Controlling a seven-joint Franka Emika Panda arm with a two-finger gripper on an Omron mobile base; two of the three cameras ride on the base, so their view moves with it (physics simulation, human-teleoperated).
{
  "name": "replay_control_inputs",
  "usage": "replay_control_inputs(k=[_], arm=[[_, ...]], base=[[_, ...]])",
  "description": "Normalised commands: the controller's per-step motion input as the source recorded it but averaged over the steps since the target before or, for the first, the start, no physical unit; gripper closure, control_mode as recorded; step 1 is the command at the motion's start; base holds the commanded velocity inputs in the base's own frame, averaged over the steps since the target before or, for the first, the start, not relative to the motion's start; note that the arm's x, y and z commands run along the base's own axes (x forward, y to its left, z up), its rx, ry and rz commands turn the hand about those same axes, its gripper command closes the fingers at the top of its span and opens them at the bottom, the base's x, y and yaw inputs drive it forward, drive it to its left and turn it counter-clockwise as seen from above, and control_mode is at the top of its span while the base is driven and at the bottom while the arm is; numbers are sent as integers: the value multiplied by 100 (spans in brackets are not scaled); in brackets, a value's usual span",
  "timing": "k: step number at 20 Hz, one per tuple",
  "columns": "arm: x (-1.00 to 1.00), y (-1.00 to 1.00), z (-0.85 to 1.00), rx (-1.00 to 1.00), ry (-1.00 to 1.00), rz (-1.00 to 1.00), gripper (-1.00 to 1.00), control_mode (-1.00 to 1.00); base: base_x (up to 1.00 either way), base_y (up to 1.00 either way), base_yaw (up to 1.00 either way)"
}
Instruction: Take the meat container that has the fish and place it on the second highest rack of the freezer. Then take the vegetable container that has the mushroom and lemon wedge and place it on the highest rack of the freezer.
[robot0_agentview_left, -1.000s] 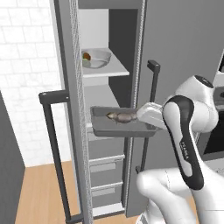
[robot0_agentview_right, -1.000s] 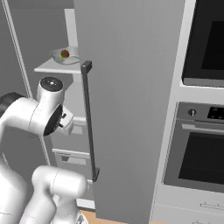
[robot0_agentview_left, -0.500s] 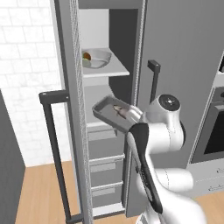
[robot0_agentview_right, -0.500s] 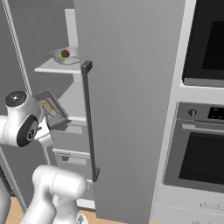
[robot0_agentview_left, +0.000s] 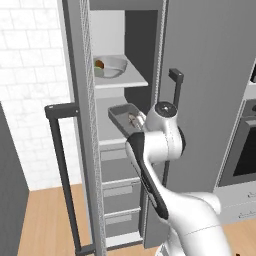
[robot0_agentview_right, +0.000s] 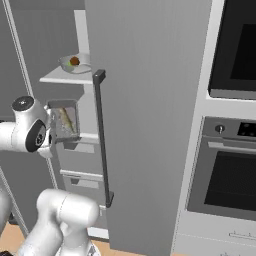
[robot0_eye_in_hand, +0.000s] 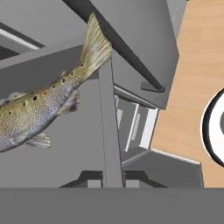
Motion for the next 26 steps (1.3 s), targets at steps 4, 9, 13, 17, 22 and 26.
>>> replay_control_inputs(k=[4,9,13,17,22,26], arm=[[86,9,-2,11,6,0,100,-100],[55,29,-27,0,0,-15,100,-100],[6,5,-10,2,1,-4,100,-100],[27,0,0,2,0,0,100,-100],[52,0,-11,0,0,0,100,-100],[59,6,-19,0,0,0,100,-100]], base=[[0,0,0],[0,0,0],[0,0,0],[0,0,0],[0,0,0],[0,0,0]])
